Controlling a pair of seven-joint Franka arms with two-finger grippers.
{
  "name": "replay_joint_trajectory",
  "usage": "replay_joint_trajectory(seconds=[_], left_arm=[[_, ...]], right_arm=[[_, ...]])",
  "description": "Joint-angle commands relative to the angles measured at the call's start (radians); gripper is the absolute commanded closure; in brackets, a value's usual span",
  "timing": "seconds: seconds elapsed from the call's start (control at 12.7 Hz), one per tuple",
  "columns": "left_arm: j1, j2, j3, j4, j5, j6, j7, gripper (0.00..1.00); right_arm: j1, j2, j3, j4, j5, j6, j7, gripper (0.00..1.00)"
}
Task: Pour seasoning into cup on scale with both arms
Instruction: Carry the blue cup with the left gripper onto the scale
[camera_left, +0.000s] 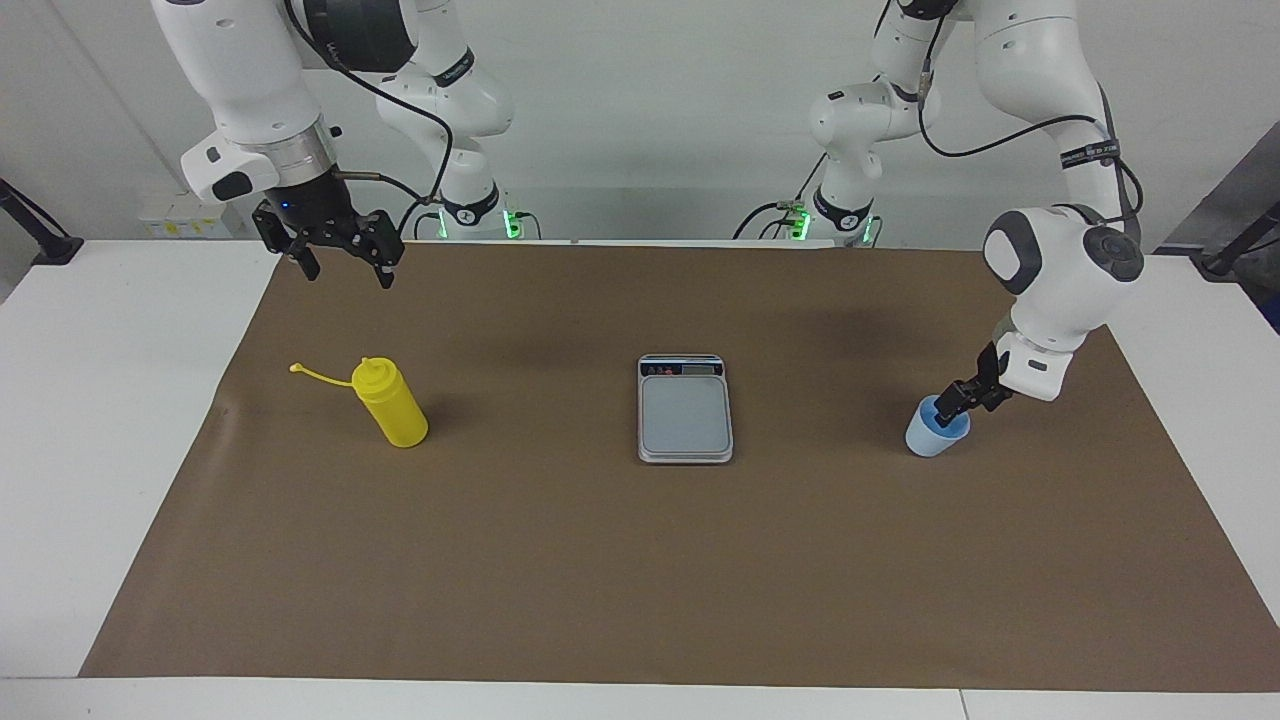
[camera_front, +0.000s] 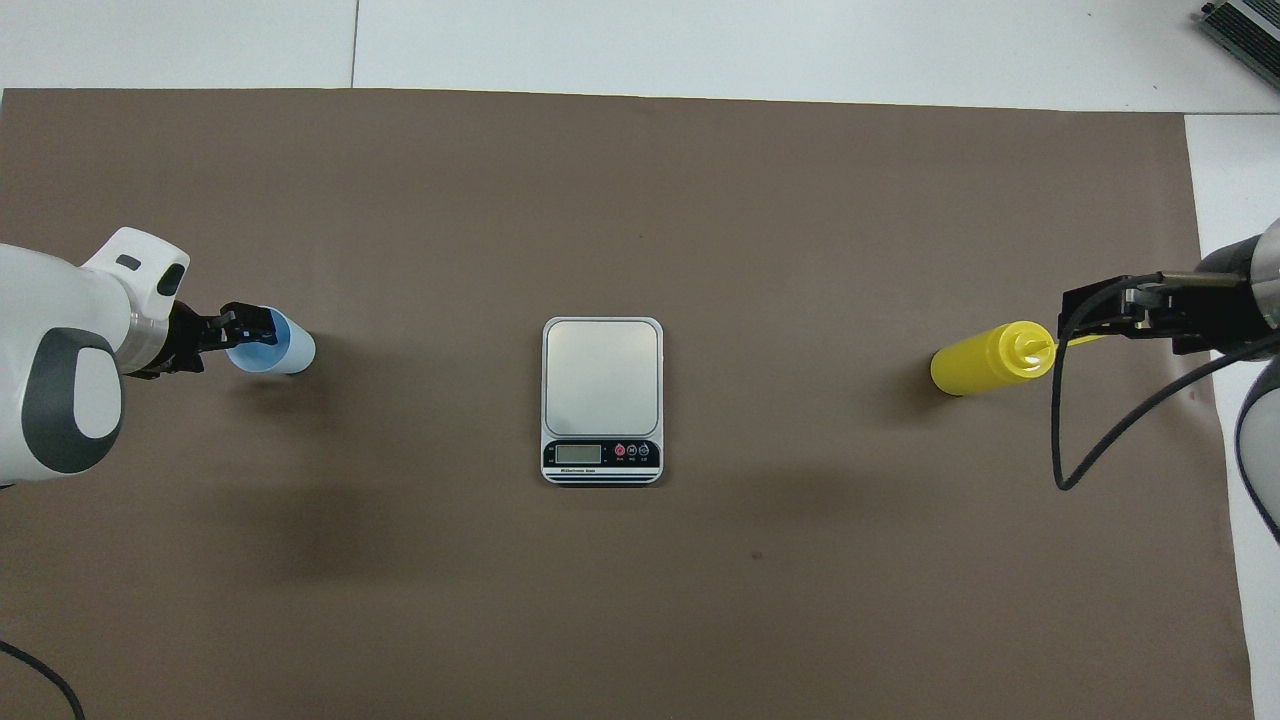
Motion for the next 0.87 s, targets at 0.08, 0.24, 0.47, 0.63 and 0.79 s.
replay_joint_trajectory(seconds=[0.08, 0.24, 0.47, 0.63, 0.79], left_arm=[[-0.005, -0.007, 0.000, -0.021, -0.010, 0.025, -0.011, 0.50], [-0.003, -0.007, 0.000, -0.021, -0.010, 0.022, 0.002, 0.96], [-0.005, -0.007, 0.000, -0.011, -0.008, 0.006, 0.005, 1.00], [-0.008, 0.008, -0.001, 0.061, -0.008, -0.084, 0.003, 1.00], [-0.009, 0.007, -0.001, 0.162, -0.008, -0.198, 0.006, 1.00]], right_arm=[[-0.012, -0.029, 0.005, -0.038, 0.005, 0.027, -0.003, 0.00], [-0.012, -0.029, 0.005, -0.038, 0.005, 0.027, -0.003, 0.00], [-0.012, -0.029, 0.005, -0.038, 0.005, 0.027, -0.003, 0.00], [-0.012, -0.027, 0.005, -0.038, 0.005, 0.027, -0.003, 0.00], [-0.012, -0.029, 0.005, -0.038, 0.005, 0.027, -0.003, 0.00]])
